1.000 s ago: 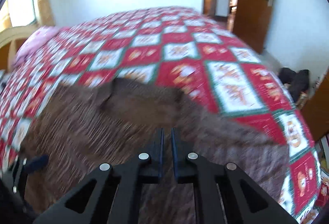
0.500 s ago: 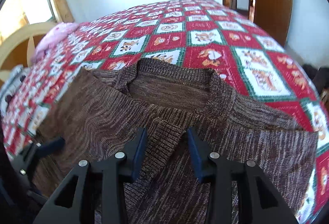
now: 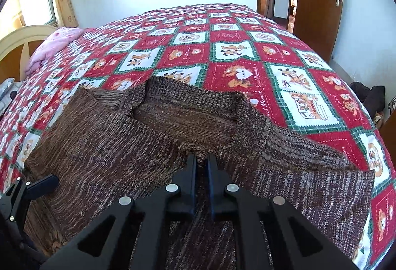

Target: Fold small clothes

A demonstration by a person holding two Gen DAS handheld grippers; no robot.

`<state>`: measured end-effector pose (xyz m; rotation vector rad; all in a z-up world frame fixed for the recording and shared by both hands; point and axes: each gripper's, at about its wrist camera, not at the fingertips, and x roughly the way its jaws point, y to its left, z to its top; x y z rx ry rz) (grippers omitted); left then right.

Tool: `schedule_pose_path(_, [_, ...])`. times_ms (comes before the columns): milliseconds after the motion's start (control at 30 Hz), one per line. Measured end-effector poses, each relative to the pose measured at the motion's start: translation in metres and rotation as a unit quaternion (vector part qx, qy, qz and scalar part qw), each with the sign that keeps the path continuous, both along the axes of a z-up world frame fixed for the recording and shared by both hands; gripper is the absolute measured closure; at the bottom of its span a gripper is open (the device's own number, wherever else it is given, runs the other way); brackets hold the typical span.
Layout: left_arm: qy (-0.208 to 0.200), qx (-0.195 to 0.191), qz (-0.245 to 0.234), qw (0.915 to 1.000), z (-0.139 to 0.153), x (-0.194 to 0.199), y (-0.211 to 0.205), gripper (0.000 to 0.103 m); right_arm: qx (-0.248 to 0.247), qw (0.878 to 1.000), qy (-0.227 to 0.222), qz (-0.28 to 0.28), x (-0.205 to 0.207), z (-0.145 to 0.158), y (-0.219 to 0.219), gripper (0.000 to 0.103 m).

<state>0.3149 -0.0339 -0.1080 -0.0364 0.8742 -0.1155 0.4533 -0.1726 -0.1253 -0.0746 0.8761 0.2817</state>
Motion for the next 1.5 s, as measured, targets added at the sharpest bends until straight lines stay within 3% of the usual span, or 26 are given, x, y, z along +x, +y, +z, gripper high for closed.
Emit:
schedule_pose_path(67, [0.000, -0.004, -0.001, 1.0000, 0.000, 0.000, 0.002, 0.000, 0.002, 1.000, -0.002, -0.017, -0.006, 0.009, -0.005, 0.088])
schedule_pose_path(200, [-0.001, -0.005, -0.001, 1.0000, 0.000, 0.000, 0.002, 0.000, 0.076, 0.995, -0.013, -0.064, -0.050, 0.049, -0.034, 0.085])
schedule_pose_path(267, [-0.001, -0.006, 0.000, 1.0000, 0.000, 0.000, 0.002, 0.000, 0.091, 0.993, -0.014, -0.073, -0.081, 0.067, -0.046, 0.077])
schedule_pose_path(333, [-0.001, -0.008, 0.000, 1.0000, 0.000, -0.001, 0.002, 0.000, 0.089, 0.993, -0.028, -0.071, -0.120, 0.085, -0.055, 0.072])
schedule_pose_path(467, [0.009, -0.004, -0.023, 0.9997, 0.005, -0.011, 0.005, 0.000, 0.069, 0.992, -0.062, -0.084, -0.208, 0.112, -0.076, 0.049])
schedule_pose_path(567, [-0.001, -0.017, -0.061, 0.9980, 0.018, -0.050, 0.022, 0.001, 0.058, 0.989, -0.086, -0.103, -0.269, 0.123, -0.093, 0.049])
schedule_pose_path(700, [-0.008, -0.041, -0.049, 0.9979, 0.026, -0.112, 0.069, 0.001, 0.054, 0.986, -0.088, -0.131, -0.315, 0.115, -0.107, 0.048])
schedule_pose_path(933, [-0.008, -0.070, 0.020, 0.9973, 0.036, -0.206, 0.178, 0.001, 0.139, 0.980, -0.048, -0.134, -0.339, 0.082, -0.107, 0.048])
schedule_pose_path(1067, [0.011, -0.091, 0.051, 0.9945, 0.028, -0.249, 0.218, 0.004, 0.146, 0.982, -0.044, -0.111, -0.351, 0.074, -0.086, 0.048])
schedule_pose_path(1233, [0.050, -0.158, 0.035, 0.9855, 0.009, -0.275, 0.232, 0.013, 0.140, 0.985, -0.050, -0.090, -0.367, 0.077, -0.071, 0.048])
schedule_pose_path(1300, [0.062, -0.149, 0.029, 0.9865, 0.001, -0.273, 0.225, 0.019, 0.137, 0.985, -0.054, -0.087, -0.372, 0.080, -0.070, 0.048])
schedule_pose_path(1433, [0.076, -0.121, 0.012, 0.9897, -0.005, -0.268, 0.212, 0.020, 0.143, 0.984, -0.057, -0.092, -0.380, 0.081, -0.072, 0.048])
schedule_pose_path(1500, [0.082, -0.130, -0.014, 0.9880, -0.005, -0.267, 0.202, 0.024, 0.146, 0.983, -0.057, -0.098, -0.383, 0.081, -0.076, 0.048])
